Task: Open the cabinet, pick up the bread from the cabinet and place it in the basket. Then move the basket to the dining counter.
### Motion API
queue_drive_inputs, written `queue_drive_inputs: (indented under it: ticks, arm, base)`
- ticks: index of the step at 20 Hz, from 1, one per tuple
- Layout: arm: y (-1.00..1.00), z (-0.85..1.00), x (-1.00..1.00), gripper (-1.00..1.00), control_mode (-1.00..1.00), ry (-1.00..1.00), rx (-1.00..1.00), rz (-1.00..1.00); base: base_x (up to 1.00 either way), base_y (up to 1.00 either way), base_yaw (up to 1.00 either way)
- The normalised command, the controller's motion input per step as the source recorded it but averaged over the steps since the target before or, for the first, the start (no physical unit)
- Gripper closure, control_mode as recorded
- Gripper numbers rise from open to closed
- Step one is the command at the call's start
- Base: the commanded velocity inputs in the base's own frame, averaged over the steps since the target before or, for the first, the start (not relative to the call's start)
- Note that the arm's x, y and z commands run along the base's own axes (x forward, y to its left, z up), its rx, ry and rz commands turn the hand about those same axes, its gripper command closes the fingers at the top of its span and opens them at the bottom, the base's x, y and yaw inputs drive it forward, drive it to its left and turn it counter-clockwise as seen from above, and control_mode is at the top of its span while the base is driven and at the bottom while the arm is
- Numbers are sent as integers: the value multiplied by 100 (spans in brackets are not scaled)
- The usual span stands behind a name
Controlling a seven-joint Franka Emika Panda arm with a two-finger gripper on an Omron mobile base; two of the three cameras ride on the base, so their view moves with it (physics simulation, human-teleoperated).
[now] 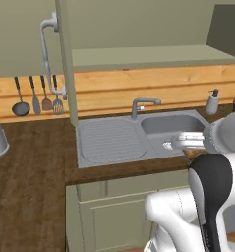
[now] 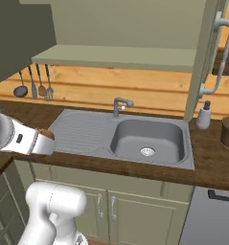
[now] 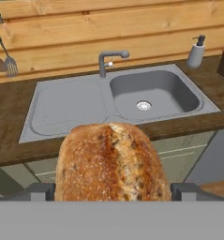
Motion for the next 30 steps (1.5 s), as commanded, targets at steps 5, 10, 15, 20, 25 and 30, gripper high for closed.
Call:
queue_drive_inputs:
  ticks: [5,10,15,20,25,30]
  arm:
    - [0,0,0,100,100,0,0,0]
    - [0,0,0,100,100,0,0,0]
    - [0,0,0,100,100,0,0,0]
    - [0,0,0,100,100,0,0,0]
    - [0,0,0,100,100,0,0,0]
    - [0,0,0,100,100,0,0,0]
  base:
    - [-63,-50,-6]
    - [-30,-99,-9]
    - [-23,-100,0]
    - [0,-100,0]
    - [3,-99,0]
    - [22,-71,5]
